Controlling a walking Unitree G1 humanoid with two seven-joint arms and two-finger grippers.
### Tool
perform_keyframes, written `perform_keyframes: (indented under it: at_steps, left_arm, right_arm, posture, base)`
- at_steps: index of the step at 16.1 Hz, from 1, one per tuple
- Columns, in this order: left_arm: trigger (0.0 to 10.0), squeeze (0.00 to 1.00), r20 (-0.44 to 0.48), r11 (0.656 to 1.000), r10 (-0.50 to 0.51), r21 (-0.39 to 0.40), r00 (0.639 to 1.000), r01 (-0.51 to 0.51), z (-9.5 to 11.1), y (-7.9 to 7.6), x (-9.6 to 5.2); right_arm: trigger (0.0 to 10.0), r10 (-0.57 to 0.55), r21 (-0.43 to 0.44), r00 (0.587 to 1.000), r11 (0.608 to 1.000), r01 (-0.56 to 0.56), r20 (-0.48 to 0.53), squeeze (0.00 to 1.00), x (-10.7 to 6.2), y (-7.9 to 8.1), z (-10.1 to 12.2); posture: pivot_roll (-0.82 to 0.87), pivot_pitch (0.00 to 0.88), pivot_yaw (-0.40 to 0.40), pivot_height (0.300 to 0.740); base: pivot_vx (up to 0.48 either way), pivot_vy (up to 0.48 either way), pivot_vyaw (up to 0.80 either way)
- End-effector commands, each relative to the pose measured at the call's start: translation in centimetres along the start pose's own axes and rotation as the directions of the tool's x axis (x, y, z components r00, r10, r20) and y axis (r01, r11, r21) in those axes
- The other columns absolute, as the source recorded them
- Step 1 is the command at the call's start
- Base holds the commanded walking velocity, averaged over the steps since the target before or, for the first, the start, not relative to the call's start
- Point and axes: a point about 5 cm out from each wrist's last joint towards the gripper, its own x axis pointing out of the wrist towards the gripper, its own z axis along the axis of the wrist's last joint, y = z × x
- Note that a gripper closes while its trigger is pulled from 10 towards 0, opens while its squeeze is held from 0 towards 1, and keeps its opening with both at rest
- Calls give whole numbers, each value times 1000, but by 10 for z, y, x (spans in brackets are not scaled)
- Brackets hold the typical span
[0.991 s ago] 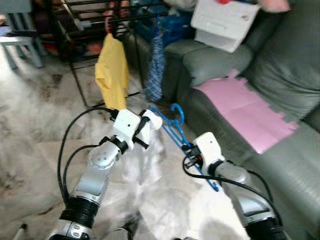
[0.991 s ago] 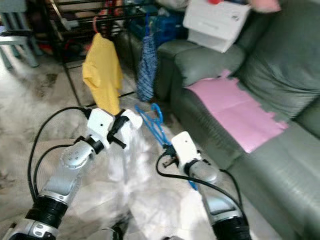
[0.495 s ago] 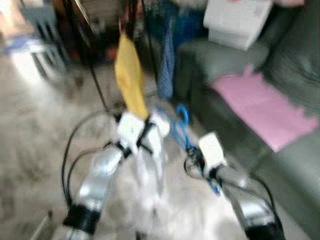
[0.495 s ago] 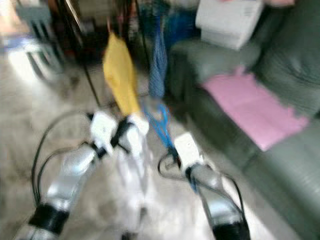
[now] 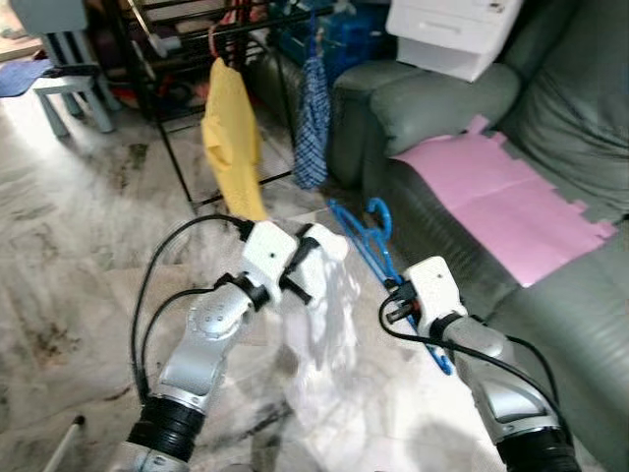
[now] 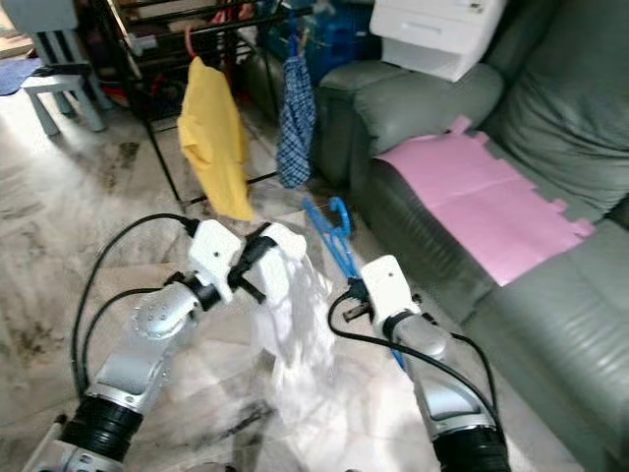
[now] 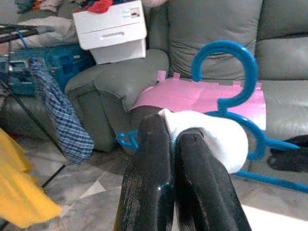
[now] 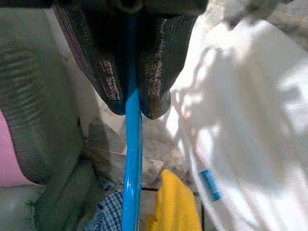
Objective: Hang hanger
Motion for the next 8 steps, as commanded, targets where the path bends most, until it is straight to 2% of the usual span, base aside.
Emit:
perform_keyframes:
  at_steps: [1, 3, 5, 6, 7, 8]
  left_arm:
    - [10000, 0, 35, 999, 17, 28, 999, -18, 9, 6, 0]
    - [10000, 0, 37, 996, 57, 73, 998, -59, 11, 17, 1]
    - [10000, 0, 30, 978, 119, 171, 992, -123, 13, 35, 2]
    - [10000, 0, 14, 952, 164, 262, 986, -161, 14, 51, 3]
    - [10000, 0, 12, 947, 168, 275, 986, -165, 14, 53, 3]
    - [10000, 0, -34, 904, 203, 391, 979, -174, 12, 67, 3]
  right_arm:
    - [10000, 27, -33, 999, 999, -27, 19, 0, -1, 1, 7]
    - [10000, 101, -103, 995, 990, -99, 12, 0, -11, -7, 10]
    - [10000, 125, -170, 992, 977, -127, -20, 0, -20, -20, 11]
    - [10000, 138, -223, 990, 965, -140, -27, 0, -26, -29, 16]
    - [10000, 140, -230, 990, 963, -143, -29, 0, -27, -31, 17]
    - [10000, 182, -263, 983, 947, -183, -28, 0, -34, -36, 24]
  posture:
    - [-41, 91, -11, 740]
    - [-45, 94, -10, 740]
    - [-53, 98, -8, 740]
    - [-59, 102, -5, 740]
    - [-59, 102, -5, 740]
    - [-64, 110, 2, 740]
  base:
    - [0, 0, 0]
    - [0, 0, 0]
    - [0, 0, 0]
    - [0, 0, 0]
    - [0, 0, 0]
    - [0, 0, 0]
